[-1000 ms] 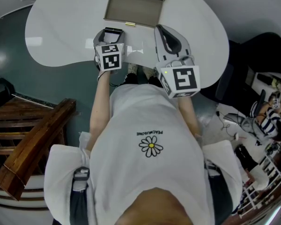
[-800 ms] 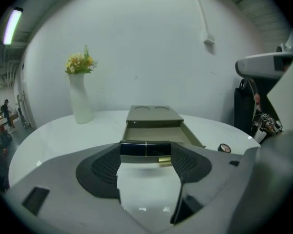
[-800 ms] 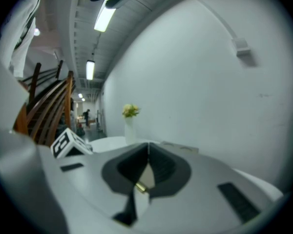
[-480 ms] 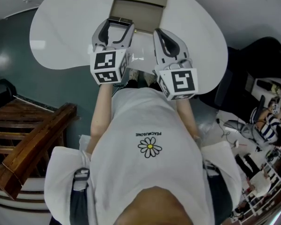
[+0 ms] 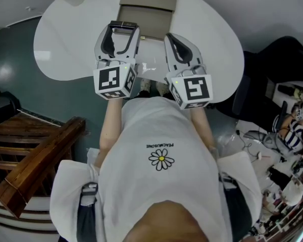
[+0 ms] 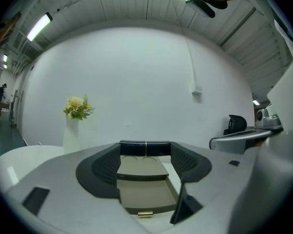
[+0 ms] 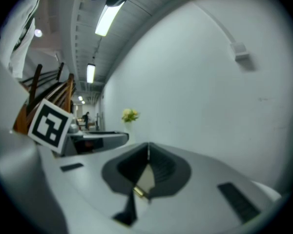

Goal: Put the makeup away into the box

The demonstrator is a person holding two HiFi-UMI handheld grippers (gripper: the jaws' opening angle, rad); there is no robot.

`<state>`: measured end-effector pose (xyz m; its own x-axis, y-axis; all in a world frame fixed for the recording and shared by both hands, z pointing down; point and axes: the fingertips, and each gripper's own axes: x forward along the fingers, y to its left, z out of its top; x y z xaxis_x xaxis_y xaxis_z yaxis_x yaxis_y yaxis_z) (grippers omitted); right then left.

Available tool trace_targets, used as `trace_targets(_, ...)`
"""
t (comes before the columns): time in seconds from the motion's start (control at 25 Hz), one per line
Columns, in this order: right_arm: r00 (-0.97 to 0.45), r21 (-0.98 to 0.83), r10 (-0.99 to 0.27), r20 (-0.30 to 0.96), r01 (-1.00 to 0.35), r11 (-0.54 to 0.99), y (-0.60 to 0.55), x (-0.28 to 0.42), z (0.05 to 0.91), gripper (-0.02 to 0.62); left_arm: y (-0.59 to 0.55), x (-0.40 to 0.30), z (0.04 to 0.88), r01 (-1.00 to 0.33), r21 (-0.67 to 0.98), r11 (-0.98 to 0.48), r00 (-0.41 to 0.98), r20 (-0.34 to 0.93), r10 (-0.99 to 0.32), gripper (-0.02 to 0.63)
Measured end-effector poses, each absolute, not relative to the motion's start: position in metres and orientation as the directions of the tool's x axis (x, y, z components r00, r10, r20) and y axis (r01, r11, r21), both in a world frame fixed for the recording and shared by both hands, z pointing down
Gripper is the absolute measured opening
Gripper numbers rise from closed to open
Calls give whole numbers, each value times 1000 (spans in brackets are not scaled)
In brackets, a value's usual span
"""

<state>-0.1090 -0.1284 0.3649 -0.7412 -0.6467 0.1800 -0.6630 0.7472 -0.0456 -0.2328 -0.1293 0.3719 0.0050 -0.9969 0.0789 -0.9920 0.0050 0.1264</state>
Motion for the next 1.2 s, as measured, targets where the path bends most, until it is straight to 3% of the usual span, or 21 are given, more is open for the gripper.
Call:
trace_targets(0.28, -726, -51, -662, 187, -680, 731, -127, -100, 366, 31, -145, -227, 377, -993, 116, -26, 41, 133, -990, 330)
trace_targets(0.6, -683, -68, -703, 196, -725, 685, -126, -81, 370, 31, -194, -214, 442, -961, 272, -54, 156, 370, -916, 330)
trace_targets(1.2, -536, -66, -807, 249, -840, 538, -134, -20, 386, 31, -280, -163, 544, -980, 180, -87, 184, 643, -744, 330)
